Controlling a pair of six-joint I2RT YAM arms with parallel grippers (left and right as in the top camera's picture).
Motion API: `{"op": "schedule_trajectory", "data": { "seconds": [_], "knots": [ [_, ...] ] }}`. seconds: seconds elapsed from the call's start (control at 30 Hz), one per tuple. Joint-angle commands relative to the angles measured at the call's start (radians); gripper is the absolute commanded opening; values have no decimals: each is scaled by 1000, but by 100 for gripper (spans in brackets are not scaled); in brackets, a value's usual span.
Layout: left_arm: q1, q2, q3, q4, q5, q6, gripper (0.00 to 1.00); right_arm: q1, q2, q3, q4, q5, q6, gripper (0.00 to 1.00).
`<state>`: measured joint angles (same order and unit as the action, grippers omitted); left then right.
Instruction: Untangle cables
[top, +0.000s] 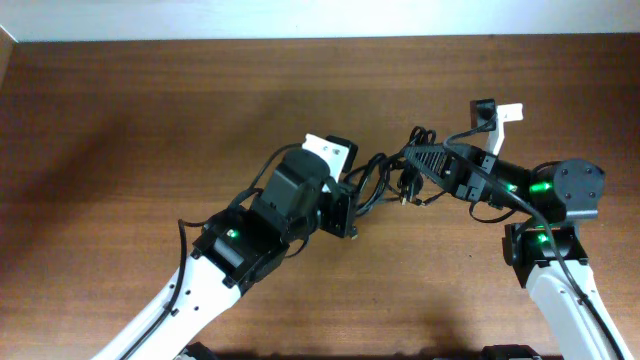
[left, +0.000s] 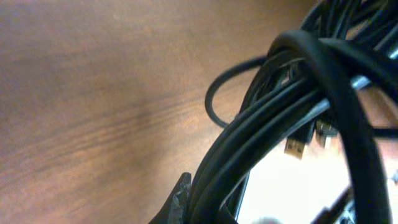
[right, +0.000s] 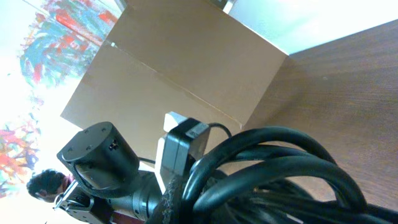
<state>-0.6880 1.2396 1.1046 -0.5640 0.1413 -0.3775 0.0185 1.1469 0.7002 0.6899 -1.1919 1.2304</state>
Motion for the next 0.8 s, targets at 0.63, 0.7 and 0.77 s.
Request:
{"op": "schedule_trajectory", "data": {
  "seconds": [0.63, 0.7, 0.77],
  "knots": [
    [1, -4, -3, 93, 236, 362, 0, 35, -12, 12, 25, 40, -23, 4],
    [1, -4, -3, 92, 169, 308, 0, 35, -12, 12, 26, 41, -23, 4],
    [1, -4, -3, 91, 107, 248, 0, 35, -12, 12, 26, 41, -23, 4]
  ]
}}
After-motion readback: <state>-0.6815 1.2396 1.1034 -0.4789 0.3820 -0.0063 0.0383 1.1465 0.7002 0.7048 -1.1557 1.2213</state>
